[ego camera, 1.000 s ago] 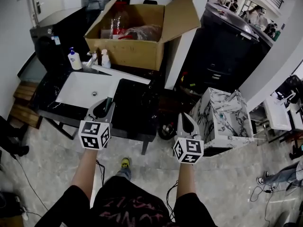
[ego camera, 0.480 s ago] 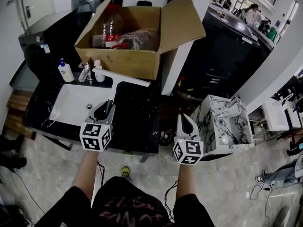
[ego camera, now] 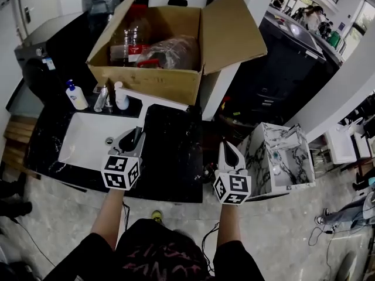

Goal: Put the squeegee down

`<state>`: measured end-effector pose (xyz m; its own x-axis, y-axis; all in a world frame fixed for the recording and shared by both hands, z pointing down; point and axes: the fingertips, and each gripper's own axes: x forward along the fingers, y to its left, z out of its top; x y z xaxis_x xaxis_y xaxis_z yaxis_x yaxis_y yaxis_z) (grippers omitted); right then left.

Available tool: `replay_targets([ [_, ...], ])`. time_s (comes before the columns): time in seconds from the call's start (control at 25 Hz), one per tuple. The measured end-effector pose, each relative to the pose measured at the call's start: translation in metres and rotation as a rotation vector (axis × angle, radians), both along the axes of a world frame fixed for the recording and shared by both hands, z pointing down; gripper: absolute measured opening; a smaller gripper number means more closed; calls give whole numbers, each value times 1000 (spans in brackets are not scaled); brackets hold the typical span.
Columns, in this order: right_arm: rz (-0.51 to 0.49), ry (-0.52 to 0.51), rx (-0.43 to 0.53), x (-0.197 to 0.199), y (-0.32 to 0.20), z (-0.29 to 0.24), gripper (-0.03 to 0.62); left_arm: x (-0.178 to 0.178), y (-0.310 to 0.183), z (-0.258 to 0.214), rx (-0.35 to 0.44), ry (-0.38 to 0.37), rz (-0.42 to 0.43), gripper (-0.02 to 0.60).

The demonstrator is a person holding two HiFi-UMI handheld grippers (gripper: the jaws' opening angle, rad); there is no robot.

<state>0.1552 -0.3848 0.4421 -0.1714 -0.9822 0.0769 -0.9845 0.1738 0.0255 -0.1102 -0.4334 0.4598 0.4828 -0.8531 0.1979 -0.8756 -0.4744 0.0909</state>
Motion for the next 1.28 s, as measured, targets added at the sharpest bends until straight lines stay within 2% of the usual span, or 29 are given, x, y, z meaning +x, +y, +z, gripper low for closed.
replay_targets([
  [0.48, -1, 5, -27, -2, -15, 11, 3, -1, -14, 18, -43, 9, 1, 97],
  [1.04, -84, -8, -18, 18, -45, 2, 3, 22, -18, 13, -52, -12, -54, 97],
  [1.28, -94, -22, -17, 25, -55, 5, 3, 33, -27, 10, -47, -33, -51, 97],
])
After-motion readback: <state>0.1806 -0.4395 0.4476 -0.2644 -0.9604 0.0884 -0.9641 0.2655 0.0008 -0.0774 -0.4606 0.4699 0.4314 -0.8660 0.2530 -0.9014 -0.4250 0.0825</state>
